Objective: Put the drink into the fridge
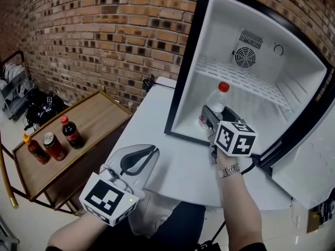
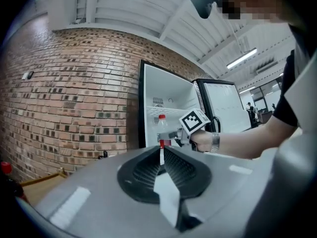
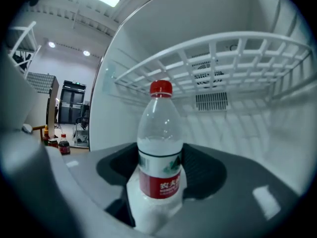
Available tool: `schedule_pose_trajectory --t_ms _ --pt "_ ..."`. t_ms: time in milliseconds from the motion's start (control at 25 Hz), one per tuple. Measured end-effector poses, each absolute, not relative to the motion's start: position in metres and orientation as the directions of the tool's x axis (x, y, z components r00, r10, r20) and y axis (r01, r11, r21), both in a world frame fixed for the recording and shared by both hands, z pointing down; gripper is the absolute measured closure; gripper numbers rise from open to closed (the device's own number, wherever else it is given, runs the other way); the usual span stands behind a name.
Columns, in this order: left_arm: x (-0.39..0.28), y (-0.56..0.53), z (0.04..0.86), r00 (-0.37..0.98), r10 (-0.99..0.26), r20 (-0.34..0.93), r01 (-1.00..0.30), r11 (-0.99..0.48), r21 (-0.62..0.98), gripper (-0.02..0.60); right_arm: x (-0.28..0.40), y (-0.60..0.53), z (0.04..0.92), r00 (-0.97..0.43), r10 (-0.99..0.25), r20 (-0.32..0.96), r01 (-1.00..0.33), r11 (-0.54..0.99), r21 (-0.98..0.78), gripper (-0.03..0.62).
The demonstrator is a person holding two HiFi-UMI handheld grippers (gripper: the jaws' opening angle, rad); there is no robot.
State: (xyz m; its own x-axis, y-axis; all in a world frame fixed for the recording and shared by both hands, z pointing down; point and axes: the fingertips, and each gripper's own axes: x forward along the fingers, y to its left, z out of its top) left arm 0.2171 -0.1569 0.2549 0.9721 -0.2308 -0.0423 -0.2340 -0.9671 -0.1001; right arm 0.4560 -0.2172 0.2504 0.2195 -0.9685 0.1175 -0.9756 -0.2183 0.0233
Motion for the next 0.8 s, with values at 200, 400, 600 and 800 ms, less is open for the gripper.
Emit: schedule_pose_trajectory --t_ms 200,400,600,800 --pt "0.227 -0.153 0.249 0.982 -0.176 -0.067 -0.181 -0.981 -0.074 0.565 0.465 -0.232 0.25 0.202 -0.974 0.103 -0.979 -0.201 0.018 0.311" --pt "0.251 -0.154 0.241 0.986 -0.156 -0.058 -0.161 -0.984 -0.079 0.565 0.467 -0.235 0.251 0.189 -0.978 0.09 -0.982 -0.187 0.029 0.307" --pt "0.285 -0.167 0.231 0.988 -0.141 -0.06 -0.145 -0.988 -0.062 0.565 0.468 -0.224 0.253 0.196 -0.975 0.107 -0.98 -0.193 0.04 0.228" --pt "0.306 -0.172 0.223 0.991 -0.121 -0.047 -0.125 -0.989 -0.08 0.565 0.453 -0.191 0.238 0.208 -0.976 0.06 -0.978 -0.206 0.043 0.224"
